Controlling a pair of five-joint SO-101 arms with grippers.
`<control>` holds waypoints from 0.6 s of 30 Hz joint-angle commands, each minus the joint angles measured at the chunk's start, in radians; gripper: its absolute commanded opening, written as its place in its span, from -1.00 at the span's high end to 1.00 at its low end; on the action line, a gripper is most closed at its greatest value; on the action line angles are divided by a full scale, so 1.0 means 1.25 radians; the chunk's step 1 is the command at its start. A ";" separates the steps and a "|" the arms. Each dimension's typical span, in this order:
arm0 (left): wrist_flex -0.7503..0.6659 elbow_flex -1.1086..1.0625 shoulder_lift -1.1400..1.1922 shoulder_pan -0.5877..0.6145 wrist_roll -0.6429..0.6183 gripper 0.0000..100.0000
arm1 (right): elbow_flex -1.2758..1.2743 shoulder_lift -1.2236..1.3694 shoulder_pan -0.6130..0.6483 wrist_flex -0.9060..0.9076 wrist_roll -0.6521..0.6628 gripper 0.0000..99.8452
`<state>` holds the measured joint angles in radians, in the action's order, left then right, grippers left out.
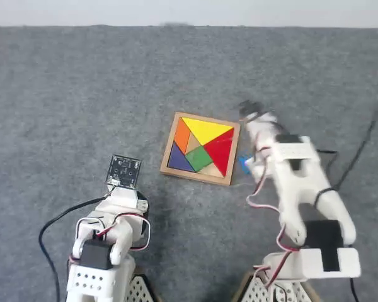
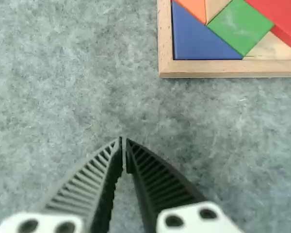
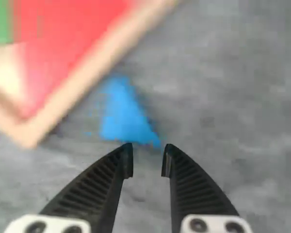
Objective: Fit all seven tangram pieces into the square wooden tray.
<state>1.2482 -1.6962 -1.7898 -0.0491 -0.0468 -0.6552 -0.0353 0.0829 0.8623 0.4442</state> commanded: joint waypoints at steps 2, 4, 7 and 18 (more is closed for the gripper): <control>0.005 0.010 -0.010 -0.001 -0.010 0.98 | 0.063 -0.010 -0.033 0.018 -0.026 0.80; 0.005 0.010 -0.010 -0.001 -0.010 0.98 | 0.063 -0.012 -0.031 0.023 -0.026 0.79; 0.005 0.010 -0.010 -0.001 -0.010 0.98 | 0.066 -0.028 -0.017 0.039 -0.022 0.79; 0.005 0.010 -0.010 -0.001 -0.010 0.98 | -0.027 -0.174 0.164 0.052 0.140 0.53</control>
<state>1.2482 -1.6962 -1.7898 -0.0491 -0.0468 -0.6797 -0.1964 0.2608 0.9528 0.5623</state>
